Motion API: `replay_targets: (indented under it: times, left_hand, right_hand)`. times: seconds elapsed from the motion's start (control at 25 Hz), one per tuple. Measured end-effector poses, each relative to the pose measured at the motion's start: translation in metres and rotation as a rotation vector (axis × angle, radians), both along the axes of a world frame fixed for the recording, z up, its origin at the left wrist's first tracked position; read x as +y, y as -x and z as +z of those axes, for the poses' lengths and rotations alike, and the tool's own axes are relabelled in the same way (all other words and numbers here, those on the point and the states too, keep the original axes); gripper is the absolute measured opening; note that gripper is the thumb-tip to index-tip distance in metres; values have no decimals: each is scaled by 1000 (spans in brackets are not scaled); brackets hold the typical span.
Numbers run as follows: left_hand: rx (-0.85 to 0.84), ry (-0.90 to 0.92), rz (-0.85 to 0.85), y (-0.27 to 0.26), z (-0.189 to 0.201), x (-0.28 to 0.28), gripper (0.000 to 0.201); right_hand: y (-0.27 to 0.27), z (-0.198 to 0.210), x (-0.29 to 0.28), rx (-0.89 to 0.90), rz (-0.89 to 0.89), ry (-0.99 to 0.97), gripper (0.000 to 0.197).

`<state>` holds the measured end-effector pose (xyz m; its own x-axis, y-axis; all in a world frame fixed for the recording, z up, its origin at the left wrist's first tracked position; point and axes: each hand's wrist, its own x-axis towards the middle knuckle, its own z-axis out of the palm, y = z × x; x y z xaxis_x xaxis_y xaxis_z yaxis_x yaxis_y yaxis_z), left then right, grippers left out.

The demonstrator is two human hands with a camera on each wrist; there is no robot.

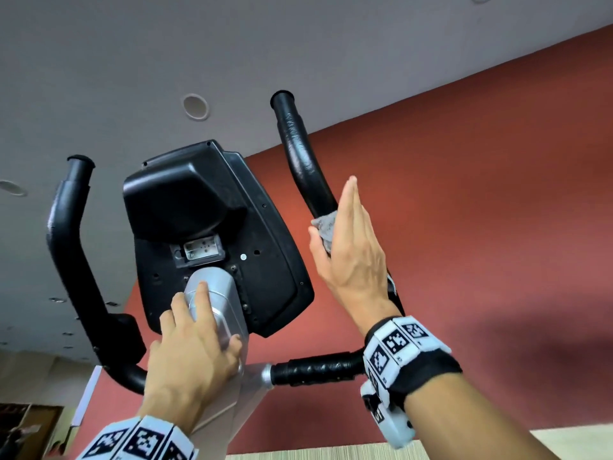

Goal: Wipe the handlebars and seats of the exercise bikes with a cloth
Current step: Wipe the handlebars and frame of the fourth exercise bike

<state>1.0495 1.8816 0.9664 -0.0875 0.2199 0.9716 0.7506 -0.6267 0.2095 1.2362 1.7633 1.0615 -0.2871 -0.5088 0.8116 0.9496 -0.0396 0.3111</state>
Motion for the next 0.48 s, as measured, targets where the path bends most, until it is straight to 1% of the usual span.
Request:
replay_targets:
  times: [0.04, 0.12, 0.2, 0.28, 0.36, 0.48]
  left_hand:
    - [4, -3, 9, 0, 0, 0, 99]
    - [7, -4, 13, 1, 1, 0, 99]
    - [0, 1, 10, -1, 0, 0, 99]
    - [0, -20, 21, -1, 2, 0, 99]
    - [12, -17, 14, -1, 2, 1, 98]
    - [5, -11, 20, 0, 1, 1, 97]
  right_hand:
    - [-2, -3, 2, 22, -12, -5, 81]
    - [13, 7, -3, 30, -22, -22, 81]
    - [35, 24, -13, 21, 31, -25, 79]
    - [41, 33, -17, 3, 74, -20, 78]
    - [22, 22, -12, 9, 61, 31, 81]
    - [-18, -18, 3, 79, 116, 189, 89]
